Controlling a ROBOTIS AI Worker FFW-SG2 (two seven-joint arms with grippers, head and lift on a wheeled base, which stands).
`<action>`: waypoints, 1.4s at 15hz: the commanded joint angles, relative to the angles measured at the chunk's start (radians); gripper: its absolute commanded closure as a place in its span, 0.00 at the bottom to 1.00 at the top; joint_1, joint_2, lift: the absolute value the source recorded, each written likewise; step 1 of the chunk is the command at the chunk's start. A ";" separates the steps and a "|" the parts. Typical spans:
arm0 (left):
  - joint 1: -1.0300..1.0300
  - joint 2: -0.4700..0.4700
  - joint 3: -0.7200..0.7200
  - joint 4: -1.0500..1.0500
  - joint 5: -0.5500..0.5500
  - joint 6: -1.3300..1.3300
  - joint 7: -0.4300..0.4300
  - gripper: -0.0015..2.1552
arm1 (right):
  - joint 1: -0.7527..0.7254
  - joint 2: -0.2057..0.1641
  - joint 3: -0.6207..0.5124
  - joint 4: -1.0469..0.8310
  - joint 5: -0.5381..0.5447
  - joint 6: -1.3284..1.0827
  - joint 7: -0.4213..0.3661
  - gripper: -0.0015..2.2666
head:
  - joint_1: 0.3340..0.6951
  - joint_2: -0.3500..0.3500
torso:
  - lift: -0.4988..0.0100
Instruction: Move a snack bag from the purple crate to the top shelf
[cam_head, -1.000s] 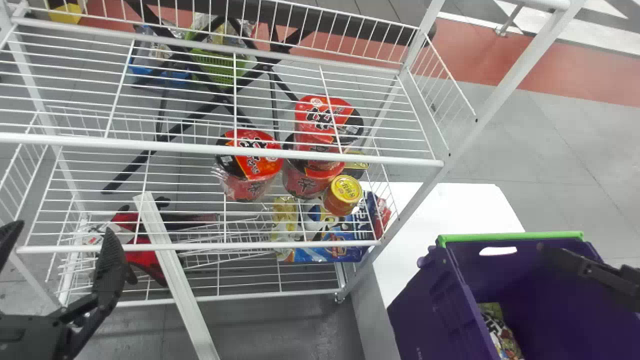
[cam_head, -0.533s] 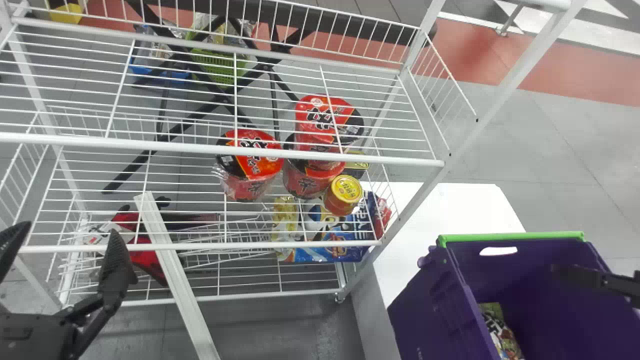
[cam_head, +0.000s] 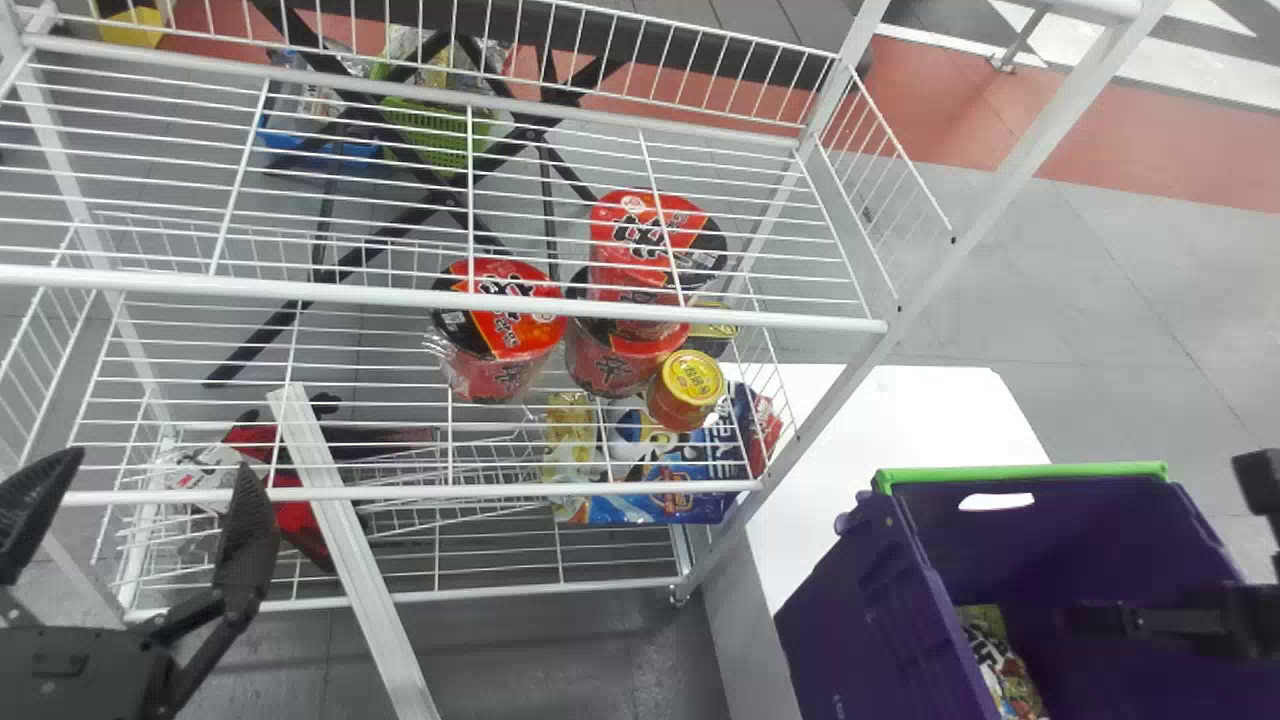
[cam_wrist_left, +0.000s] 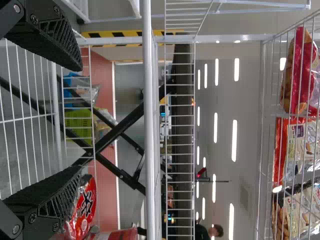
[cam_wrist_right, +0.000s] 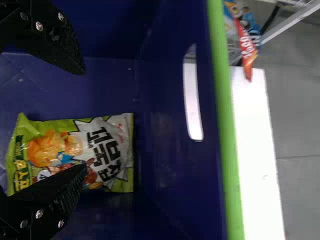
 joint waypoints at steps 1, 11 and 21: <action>-0.003 0.000 -0.002 0.002 -0.007 0.000 0.002 0.06 | -0.021 -0.013 0.071 0.070 0.071 0.021 0.003 0.07 | 1.00 0.00 | 0.09; -0.023 0.000 -0.002 0.022 -0.004 -0.003 0.002 0.06 | 0.000 -0.008 0.084 0.258 0.159 -0.108 -0.068 0.07 | 1.00 0.00 | 0.09; -0.045 0.000 -0.002 0.046 0.004 -0.022 -0.001 0.06 | 0.020 0.069 0.059 0.315 0.140 -0.381 -0.305 0.07 | 1.00 0.00 | 0.09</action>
